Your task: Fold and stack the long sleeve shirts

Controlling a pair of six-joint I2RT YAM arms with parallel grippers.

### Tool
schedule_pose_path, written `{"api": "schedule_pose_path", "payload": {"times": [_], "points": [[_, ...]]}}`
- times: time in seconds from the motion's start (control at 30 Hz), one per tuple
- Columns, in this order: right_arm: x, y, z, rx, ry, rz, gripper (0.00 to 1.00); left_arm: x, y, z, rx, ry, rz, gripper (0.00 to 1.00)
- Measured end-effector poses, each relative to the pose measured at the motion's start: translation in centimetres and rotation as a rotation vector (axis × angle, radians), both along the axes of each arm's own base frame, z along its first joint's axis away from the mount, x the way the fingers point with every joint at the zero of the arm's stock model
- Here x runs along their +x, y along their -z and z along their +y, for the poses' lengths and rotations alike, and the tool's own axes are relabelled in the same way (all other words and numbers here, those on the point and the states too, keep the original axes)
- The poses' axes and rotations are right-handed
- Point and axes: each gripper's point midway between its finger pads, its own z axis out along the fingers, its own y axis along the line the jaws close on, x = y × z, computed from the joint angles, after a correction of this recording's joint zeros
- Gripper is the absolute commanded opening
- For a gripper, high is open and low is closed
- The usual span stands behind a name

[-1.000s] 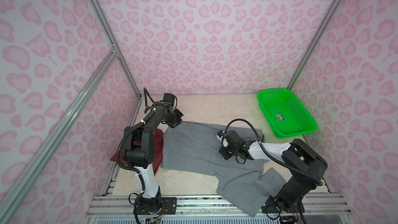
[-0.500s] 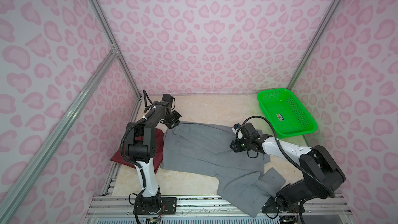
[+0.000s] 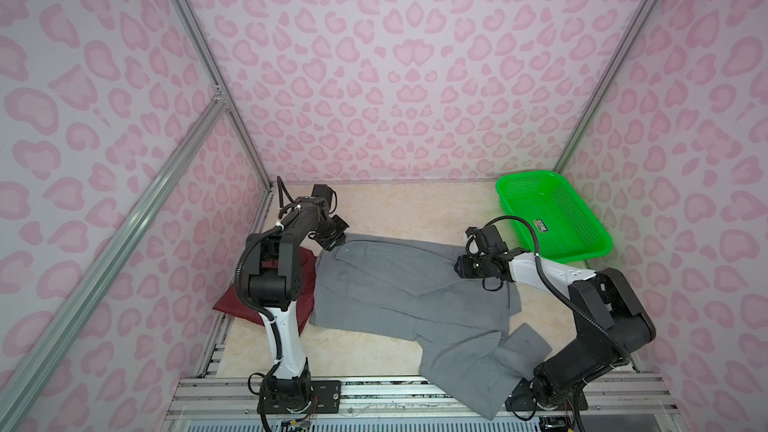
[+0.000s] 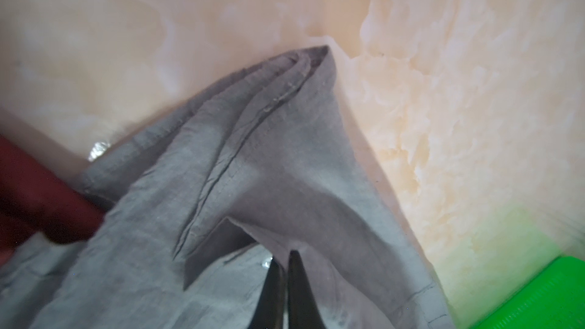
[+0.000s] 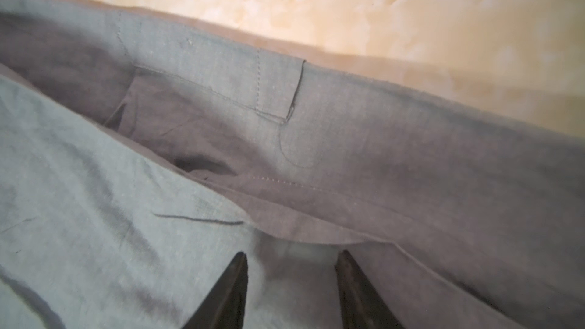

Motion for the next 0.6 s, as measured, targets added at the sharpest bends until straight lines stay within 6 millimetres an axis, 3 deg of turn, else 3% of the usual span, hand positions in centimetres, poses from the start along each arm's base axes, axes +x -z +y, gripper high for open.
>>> {"api": "schedule_pose_path", "payload": {"times": [0.17, 0.3, 0.47, 0.53, 0.57, 0.6], "points": [[1.1, 0.6, -1.2, 0.013, 0.081, 0.008, 0.49, 0.0, 0.6, 0.3, -0.003, 0.002, 0.006, 0.11], [2.3, -0.4, -1.1, 0.02, 0.104, -0.025, 0.5, 0.0, 0.6, 0.7, -0.002, -0.001, 0.006, 0.21], [3.0, -1.0, -0.9, 0.031, 0.108, -0.05, 0.5, 0.0, 0.6, 0.8, -0.002, -0.002, 0.005, 0.45], [3.0, -1.1, -0.9, 0.028, 0.109, -0.048, 0.5, 0.1, 0.4, 0.9, -0.003, 0.008, 0.003, 0.47], [3.1, -1.4, -0.9, 0.03, 0.108, -0.054, 0.5, 0.2, 0.0, 0.9, -0.009, 0.008, -0.001, 0.54], [3.1, -1.8, -0.8, 0.033, 0.106, -0.06, 0.5, 0.3, -0.5, 1.0, -0.011, 0.005, -0.011, 0.68]]}}
